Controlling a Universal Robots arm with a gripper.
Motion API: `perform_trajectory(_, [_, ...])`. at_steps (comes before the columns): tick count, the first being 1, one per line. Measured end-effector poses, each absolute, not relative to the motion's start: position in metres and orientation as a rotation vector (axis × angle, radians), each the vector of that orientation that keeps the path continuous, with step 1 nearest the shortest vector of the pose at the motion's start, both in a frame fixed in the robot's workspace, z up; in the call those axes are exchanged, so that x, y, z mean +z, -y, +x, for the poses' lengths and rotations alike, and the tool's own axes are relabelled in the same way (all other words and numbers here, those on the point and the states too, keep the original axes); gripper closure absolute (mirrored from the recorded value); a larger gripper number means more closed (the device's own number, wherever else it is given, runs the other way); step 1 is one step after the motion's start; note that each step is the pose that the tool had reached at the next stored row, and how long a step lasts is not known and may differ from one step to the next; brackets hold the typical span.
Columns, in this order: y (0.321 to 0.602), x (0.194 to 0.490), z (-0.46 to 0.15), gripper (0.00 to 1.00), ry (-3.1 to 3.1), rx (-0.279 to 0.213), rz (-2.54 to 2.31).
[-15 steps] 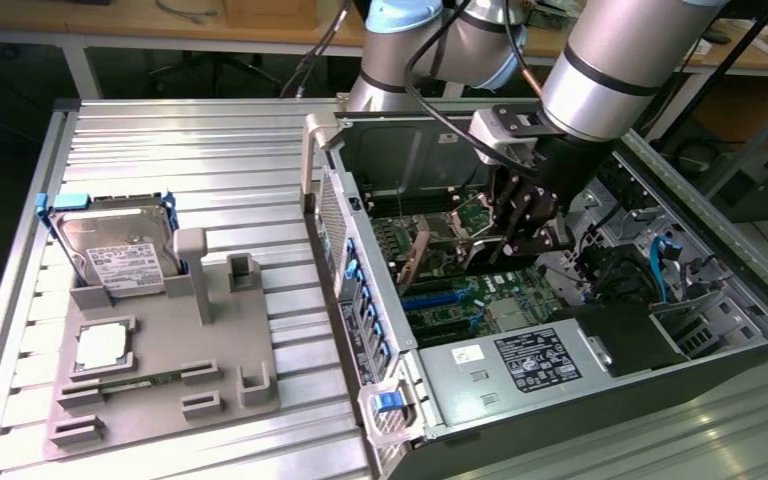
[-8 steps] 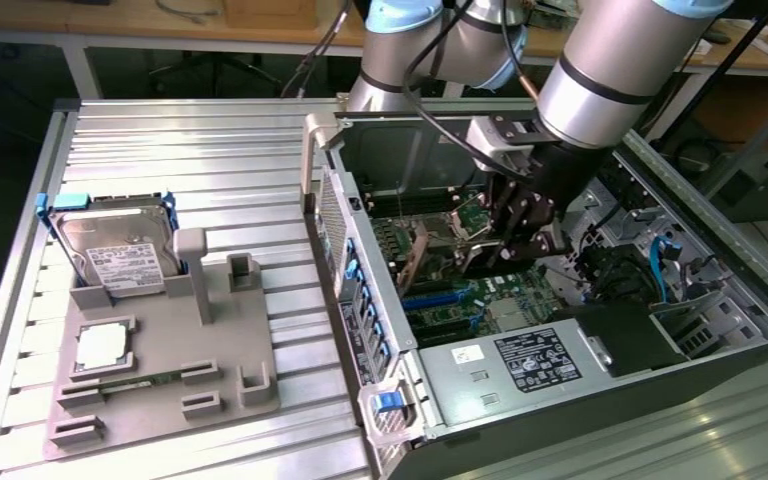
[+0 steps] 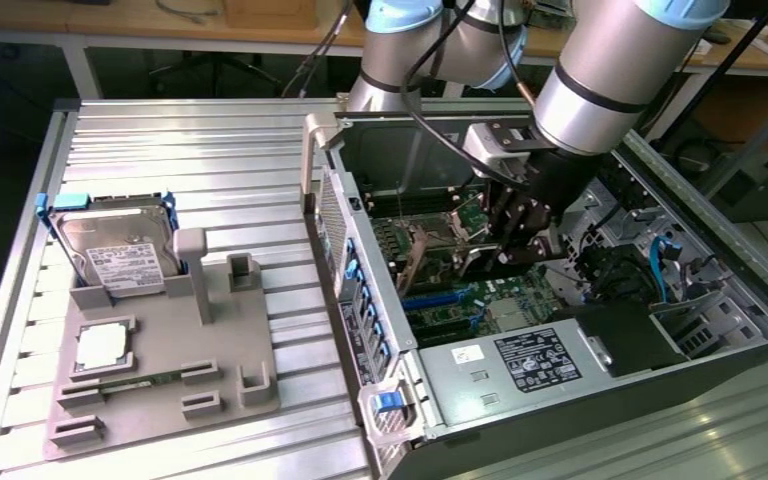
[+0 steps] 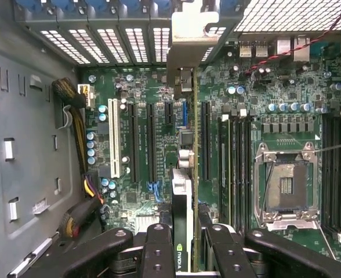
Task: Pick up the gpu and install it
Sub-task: 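Insert the gpu into the slot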
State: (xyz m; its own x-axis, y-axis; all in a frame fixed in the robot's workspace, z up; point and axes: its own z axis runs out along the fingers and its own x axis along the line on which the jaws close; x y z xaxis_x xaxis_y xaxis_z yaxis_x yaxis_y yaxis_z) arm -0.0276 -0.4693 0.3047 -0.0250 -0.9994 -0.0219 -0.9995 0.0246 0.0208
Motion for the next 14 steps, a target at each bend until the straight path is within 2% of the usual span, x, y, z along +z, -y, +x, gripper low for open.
perform_trajectory(14, [0.469, 0.291, -0.028, 0.73, -2.248, 0.047, -2.193])
